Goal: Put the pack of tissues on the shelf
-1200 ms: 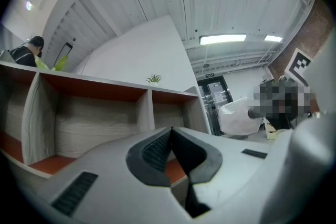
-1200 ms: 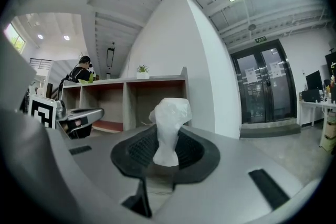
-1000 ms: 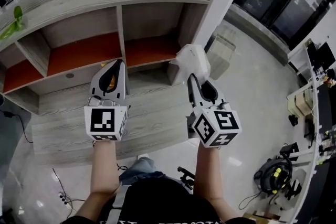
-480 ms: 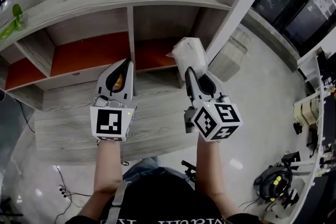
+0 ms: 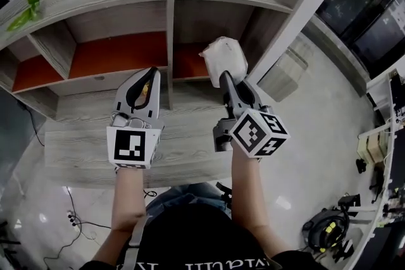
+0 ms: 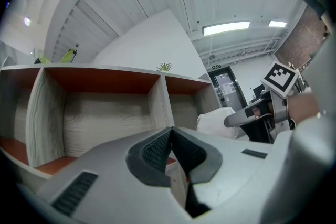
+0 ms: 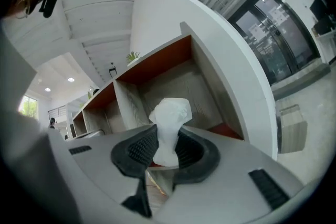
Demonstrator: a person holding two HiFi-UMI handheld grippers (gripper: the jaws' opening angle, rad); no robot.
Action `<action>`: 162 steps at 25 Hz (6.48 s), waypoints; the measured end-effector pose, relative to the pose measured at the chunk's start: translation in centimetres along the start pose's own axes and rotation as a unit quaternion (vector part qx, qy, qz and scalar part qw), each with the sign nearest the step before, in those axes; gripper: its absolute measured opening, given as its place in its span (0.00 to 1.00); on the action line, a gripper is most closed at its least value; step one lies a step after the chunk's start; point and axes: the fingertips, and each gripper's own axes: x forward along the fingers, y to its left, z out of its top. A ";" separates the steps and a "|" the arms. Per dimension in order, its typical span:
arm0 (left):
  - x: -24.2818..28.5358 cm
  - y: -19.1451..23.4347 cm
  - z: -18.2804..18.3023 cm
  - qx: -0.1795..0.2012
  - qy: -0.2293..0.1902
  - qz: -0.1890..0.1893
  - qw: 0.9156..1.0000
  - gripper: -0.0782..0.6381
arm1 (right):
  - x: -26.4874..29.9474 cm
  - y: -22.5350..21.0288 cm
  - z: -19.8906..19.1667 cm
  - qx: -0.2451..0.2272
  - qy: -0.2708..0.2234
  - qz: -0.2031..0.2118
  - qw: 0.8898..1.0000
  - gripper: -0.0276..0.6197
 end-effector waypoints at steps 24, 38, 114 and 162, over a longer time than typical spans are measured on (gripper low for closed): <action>1.7 -0.1 1.9 0.032 -0.001 0.059 0.998 0.12 | 4.8 -4.5 -3.3 0.324 0.014 0.064 0.944 0.19; 2.0 1.4 2.3 0.050 0.001 0.077 0.996 0.13 | 7.5 -5.9 -5.1 0.464 0.019 0.047 0.884 0.19; 0.8 -4.0 -0.5 0.024 0.035 0.024 0.999 0.13 | 3.3 -3.3 -8.1 -0.085 0.144 -0.002 0.986 0.54; 3.0 -2.0 1.3 0.039 0.006 0.033 0.999 0.13 | 4.5 -3.4 -1.8 -0.170 0.081 -0.042 0.981 0.30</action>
